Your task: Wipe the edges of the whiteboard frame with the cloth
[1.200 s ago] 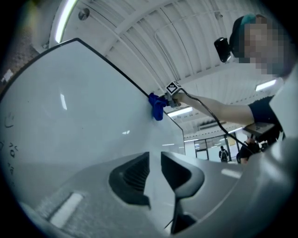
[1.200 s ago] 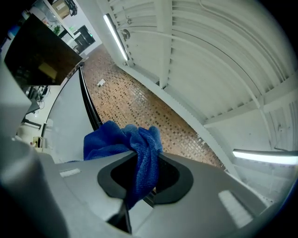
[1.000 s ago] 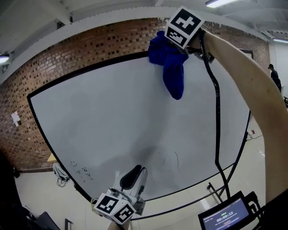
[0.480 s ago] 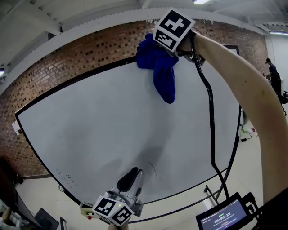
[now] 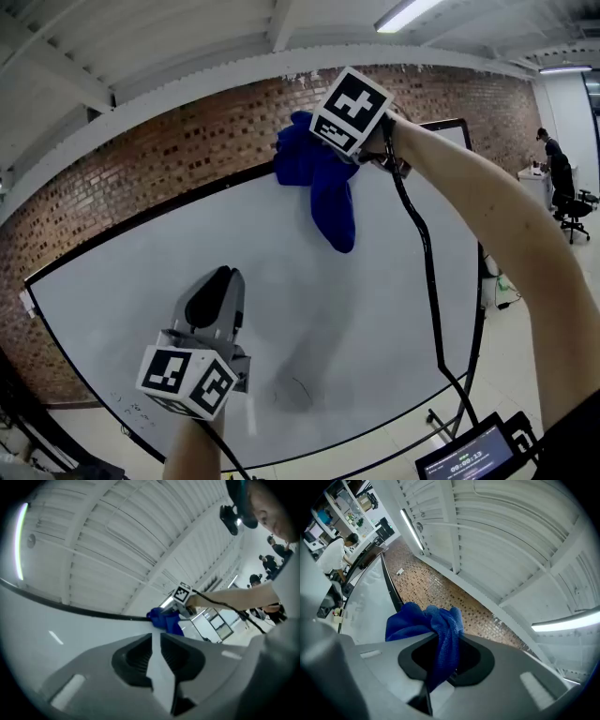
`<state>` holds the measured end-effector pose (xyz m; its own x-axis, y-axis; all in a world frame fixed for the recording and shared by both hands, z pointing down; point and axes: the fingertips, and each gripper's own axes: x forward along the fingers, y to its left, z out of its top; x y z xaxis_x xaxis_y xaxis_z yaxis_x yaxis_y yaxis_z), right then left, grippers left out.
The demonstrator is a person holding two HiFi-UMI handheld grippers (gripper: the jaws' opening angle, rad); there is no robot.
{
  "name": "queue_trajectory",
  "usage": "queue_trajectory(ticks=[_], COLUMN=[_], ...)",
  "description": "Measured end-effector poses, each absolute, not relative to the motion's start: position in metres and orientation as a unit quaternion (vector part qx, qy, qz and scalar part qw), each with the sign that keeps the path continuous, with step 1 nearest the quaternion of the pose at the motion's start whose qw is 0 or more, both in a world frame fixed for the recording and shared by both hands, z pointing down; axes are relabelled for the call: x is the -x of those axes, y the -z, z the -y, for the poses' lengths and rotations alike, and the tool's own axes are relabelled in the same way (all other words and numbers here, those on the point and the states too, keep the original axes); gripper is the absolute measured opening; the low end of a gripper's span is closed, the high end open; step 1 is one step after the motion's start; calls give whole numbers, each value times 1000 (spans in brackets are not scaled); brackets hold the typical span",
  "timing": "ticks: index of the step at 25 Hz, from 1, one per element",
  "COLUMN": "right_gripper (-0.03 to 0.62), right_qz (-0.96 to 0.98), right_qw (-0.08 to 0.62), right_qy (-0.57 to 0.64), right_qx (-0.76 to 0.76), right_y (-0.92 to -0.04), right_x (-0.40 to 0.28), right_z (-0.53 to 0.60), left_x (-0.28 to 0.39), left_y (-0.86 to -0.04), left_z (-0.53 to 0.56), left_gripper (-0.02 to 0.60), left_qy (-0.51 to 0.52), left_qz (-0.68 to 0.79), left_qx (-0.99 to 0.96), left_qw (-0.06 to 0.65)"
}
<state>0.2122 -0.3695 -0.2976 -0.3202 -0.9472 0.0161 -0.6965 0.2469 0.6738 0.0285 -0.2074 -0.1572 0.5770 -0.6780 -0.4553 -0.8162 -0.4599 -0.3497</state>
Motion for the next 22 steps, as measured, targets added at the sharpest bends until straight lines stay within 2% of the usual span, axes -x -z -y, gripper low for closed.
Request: queue_trajectory(ticks=[4,12,22], right_gripper=[78,78,78], right_qz=[751,731,738], right_qw=[211,205,204], right_qy=[278,270,277], right_qx=[-561,-592,-581], right_y=[300,289,285], right_x=[-220,-249,-331], right_z=[376,394,383], left_x=[-20,-25,-120], left_y=[193,186,177], left_z=[218,253,232], left_gripper=[60,59,59], left_qy=[-131,-142,-137], left_qz=[-435,-397,-395], left_qx=[841,858,861], left_qw=[294,292,289])
